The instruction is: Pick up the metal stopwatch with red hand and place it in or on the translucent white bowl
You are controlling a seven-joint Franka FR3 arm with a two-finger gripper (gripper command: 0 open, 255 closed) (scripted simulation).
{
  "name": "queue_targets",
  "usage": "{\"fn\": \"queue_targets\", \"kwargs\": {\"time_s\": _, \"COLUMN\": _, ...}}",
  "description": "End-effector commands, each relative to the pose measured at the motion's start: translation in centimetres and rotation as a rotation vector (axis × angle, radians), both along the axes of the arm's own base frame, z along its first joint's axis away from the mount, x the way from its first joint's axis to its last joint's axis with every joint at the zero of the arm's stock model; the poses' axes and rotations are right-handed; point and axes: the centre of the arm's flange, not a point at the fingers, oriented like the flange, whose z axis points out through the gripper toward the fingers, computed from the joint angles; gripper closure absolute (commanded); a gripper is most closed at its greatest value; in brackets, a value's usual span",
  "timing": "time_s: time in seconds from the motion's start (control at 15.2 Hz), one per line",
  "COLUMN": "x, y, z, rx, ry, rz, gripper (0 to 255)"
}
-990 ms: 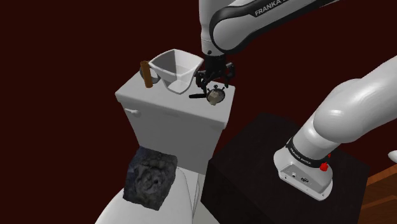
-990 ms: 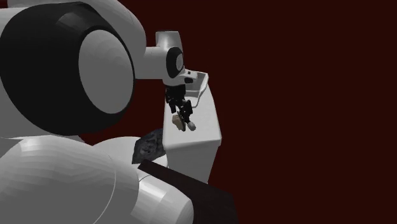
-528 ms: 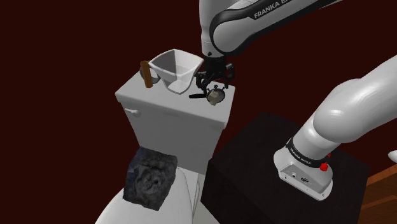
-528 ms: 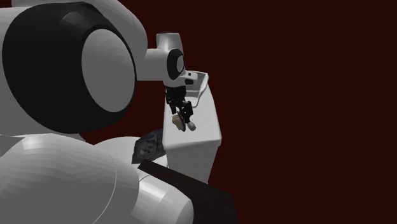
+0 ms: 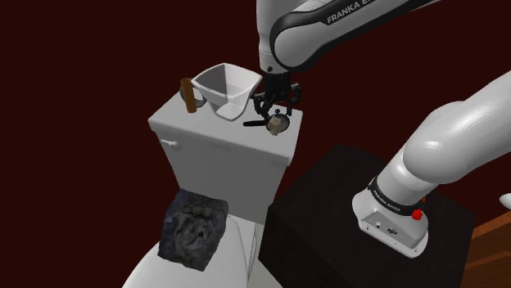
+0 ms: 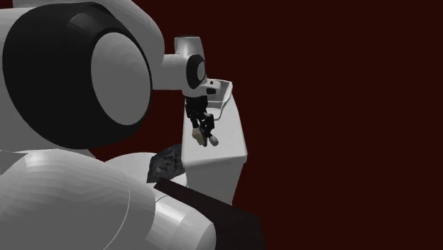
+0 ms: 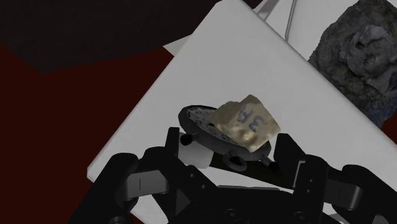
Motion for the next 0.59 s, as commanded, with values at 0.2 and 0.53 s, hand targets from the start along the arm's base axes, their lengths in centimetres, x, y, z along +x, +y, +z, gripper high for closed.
{"fn": "queue_targets", "kwargs": {"time_s": 0.2, "x": 0.0, "y": 0.0, "z": 0.5, "rx": 0.0, "ry": 0.001, "rz": 0.0, "gripper": 255}}
{"fn": "queue_targets", "kwargs": {"time_s": 0.53, "x": 0.0, "y": 0.0, "z": 3.1, "rx": 0.0, "ry": 0.001, "rz": 0.0, "gripper": 255}}
